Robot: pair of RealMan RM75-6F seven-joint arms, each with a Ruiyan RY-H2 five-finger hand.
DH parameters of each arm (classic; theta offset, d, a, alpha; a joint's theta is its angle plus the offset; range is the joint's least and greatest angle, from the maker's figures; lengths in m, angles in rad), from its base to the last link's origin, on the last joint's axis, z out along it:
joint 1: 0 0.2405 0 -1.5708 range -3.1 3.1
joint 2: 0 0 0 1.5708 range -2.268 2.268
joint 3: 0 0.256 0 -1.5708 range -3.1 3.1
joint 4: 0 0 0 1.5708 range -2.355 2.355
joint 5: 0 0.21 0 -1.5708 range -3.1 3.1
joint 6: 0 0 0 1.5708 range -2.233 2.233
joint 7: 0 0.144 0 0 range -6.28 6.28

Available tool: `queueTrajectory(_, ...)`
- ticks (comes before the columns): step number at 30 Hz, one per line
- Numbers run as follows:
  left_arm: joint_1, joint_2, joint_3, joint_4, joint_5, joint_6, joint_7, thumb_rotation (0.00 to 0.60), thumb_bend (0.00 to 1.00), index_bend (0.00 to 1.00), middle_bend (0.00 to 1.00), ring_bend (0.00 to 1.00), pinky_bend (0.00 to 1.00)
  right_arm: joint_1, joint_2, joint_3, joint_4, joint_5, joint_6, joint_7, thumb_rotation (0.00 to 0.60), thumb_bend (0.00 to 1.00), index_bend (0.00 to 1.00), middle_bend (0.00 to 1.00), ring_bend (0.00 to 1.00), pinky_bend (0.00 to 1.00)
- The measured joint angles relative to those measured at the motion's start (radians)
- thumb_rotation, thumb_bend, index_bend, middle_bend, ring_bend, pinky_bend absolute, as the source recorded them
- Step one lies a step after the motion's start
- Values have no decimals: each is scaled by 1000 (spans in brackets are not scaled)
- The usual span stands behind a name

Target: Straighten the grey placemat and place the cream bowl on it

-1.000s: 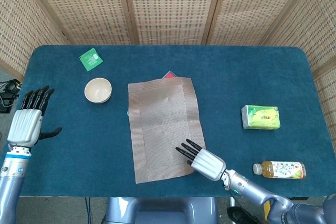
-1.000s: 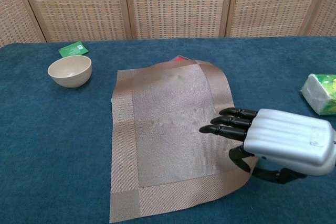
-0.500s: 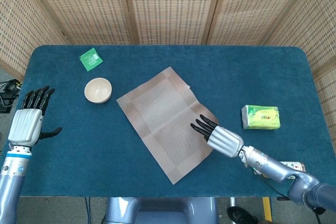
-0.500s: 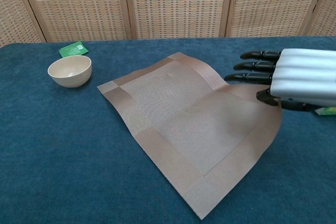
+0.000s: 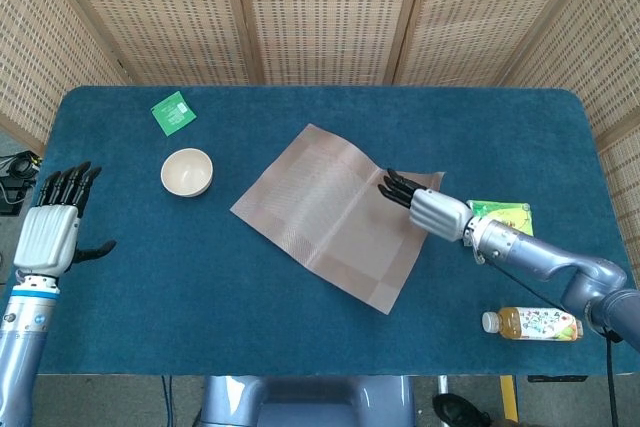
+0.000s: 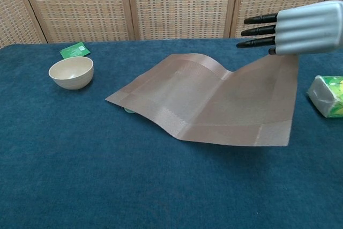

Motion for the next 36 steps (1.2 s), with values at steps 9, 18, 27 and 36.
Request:
queueTrajectory(9, -1, 2, 0, 1, -3, -3, -2, 600, 0, 0, 0, 0, 0, 42, -31, -21, 149, 6, -41, 2, 600, 457, 692, 0, 0, 0)
queueTrajectory(18, -2, 1, 6, -4, 5, -6, 2, 600, 0, 0, 0, 0, 0, -2, -65, 9, 277, 99, 24, -9, 600, 0, 0, 0, 0, 0)
queueTrajectory(27, -14, -4, 21, 25, 58, -28, -25, 600, 0, 0, 0, 0, 0, -148, -30, 115, 84, 316, 201, 92, 600, 0, 0, 0, 0, 0)
queueTrajectory(36, -99, -67, 39, 148, 179, -132, -121, 600, 0, 0, 0, 0, 0, -353, 72, 160, -379, 517, 307, 202, 600, 0, 0, 0, 0, 0)
